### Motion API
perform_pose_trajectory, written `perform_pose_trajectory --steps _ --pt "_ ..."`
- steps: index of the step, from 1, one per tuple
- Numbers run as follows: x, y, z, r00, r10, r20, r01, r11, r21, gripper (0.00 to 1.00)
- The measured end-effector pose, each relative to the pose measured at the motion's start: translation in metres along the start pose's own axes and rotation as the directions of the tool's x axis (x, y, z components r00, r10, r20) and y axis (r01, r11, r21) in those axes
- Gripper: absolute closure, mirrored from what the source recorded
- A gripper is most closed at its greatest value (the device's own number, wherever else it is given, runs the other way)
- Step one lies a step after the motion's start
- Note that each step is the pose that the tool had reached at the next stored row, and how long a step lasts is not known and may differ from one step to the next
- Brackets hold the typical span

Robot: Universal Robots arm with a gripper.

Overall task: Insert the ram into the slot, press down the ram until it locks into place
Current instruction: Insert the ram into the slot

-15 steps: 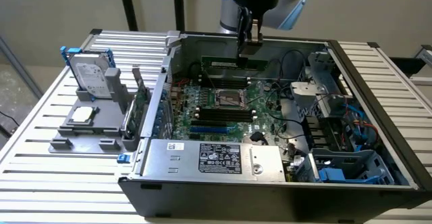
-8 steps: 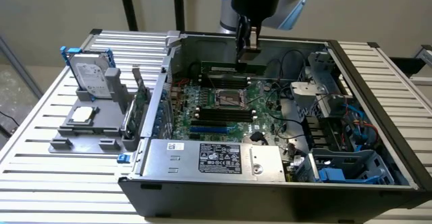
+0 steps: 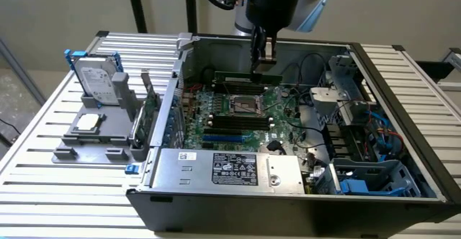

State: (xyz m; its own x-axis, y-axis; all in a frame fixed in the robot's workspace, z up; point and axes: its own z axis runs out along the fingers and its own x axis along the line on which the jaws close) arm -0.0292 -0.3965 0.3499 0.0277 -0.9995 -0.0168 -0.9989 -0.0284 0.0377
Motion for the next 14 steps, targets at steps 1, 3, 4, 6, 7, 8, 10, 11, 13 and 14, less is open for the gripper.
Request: perform_pose_trajectory --steps 1,3,4,6,7,8,10,11,13,14 --pt "0.0 -0.0001 0.0019 1.0 0.0 0.0001 0.0 1.0 0.0 0.87" --pt "0.0 -0.0002 0.0056 1.0 0.0 -0.0001 0.0 1.0 0.0 0.87" --pt "0.0 -0.0003 0.0074 1.0 0.0 -0.0001 0.0 1.0 -0.0001 0.87" --pt "0.0 -0.0004 0.011 1.0 0.0 0.0 0.0 1.0 0.0 0.87" --pt "0.0 -0.0005 0.0128 1.0 0.0 0.0 0.0 1.0 0.0 0.87" --pt "0.0 -0.0006 0.0146 1.0 0.0 -0.0001 0.0 1.0 0.0 0.87" --pt "0.0 -0.0007 0.0183 1.0 0.0 0.0 0.0 1.0 0.0 0.87" --pt "0.0 -0.0007 0.0201 1.0 0.0 -0.0001 0.0 1.0 -0.0001 0.87" --pt "0.0 -0.0009 0.0237 1.0 0.0 0.0 0.0 1.0 0.0 0.87" --pt "0.0 -0.001 0.0256 1.0 0.0 0.0001 0.0 1.0 0.0 0.87"
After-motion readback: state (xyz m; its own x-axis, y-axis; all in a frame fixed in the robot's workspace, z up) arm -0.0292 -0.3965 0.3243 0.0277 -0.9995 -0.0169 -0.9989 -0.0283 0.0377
